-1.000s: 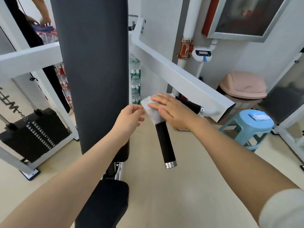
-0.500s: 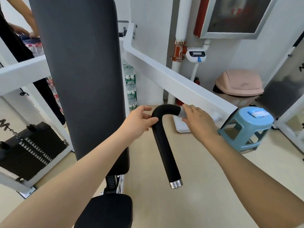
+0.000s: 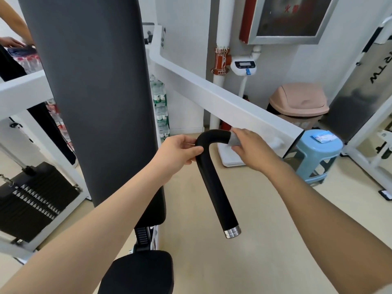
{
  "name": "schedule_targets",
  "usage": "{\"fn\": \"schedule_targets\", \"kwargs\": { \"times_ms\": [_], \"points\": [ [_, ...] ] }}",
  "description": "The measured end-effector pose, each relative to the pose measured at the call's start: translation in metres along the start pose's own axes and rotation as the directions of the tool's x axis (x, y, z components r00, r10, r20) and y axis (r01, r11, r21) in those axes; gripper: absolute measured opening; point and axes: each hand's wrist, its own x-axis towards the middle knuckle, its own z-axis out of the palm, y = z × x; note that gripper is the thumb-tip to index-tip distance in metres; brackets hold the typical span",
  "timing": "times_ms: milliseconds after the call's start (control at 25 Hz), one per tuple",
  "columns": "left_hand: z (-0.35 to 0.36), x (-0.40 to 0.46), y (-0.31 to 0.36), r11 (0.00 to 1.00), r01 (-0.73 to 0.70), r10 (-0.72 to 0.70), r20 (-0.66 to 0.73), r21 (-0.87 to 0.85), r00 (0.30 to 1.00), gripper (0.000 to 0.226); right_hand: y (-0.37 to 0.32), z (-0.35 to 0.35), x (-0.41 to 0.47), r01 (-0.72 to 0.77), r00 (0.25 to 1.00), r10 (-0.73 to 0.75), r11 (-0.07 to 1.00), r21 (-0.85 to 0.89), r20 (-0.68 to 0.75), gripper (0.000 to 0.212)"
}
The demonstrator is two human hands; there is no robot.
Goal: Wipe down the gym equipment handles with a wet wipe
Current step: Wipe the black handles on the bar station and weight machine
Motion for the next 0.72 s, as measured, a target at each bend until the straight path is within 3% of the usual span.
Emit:
{"fn": "schedule_targets", "kwargs": {
  "times_ms": [80, 120, 200, 320, 400, 480, 560, 640, 720],
  "points": [
    [-0.004, 0.005, 0.003, 0.999, 0.041, -0.041, 0.000, -0.029, 0.999, 0.023, -0.040, -0.004, 0.008, 0.145, 0.987, -0.157, 0.949, 0.279, 0.019, 0.036],
    [-0.007, 0.009, 0.003, 0.992, 0.101, -0.101, -0.007, -0.078, 0.995, 0.028, -0.059, -0.002, 0.009, 0.228, 0.968, -0.249, 0.930, 0.290, 0.037, 0.037],
    [-0.016, 0.016, -0.004, 0.968, 0.209, -0.219, -0.066, -0.139, 0.973, 0.025, -0.078, 0.005, 0.001, 0.373, 0.920, -0.381, 0.923, 0.094, 0.087, 0.052],
    [-0.028, 0.016, -0.022, 0.978, 0.201, -0.207, -0.119, -0.061, 0.971, 0.032, -0.068, 0.001, -0.014, 0.553, 0.825, -0.508, 0.816, -0.168, 0.245, 0.069],
    [-0.032, 0.014, -0.027, 0.983, 0.175, -0.180, -0.113, -0.059, 0.977, 0.031, -0.065, -0.007, -0.011, 0.535, 0.832, -0.490, 0.833, -0.141, 0.260, 0.080],
    [-0.029, 0.011, -0.026, 0.988, 0.138, -0.143, -0.088, -0.062, 0.986, 0.030, -0.073, -0.006, -0.010, 0.438, 0.892, -0.425, 0.897, -0.063, 0.152, 0.079],
    [-0.026, 0.009, -0.025, 0.993, 0.092, -0.096, -0.061, -0.070, 0.994, 0.030, -0.078, 0.005, -0.024, 0.493, 0.861, -0.477, 0.867, -0.065, 0.175, 0.073],
    [-0.023, 0.005, -0.022, 0.994, 0.069, -0.071, -0.020, -0.090, 0.997, 0.028, -0.071, 0.007, -0.040, 0.526, 0.813, -0.521, 0.849, 0.057, 0.260, 0.056],
    [-0.020, 0.002, -0.018, 0.992, 0.067, -0.065, 0.019, -0.102, 0.998, 0.025, -0.063, 0.004, -0.041, 0.365, 0.902, -0.411, 0.890, 0.272, 0.134, 0.045]
  ]
}}
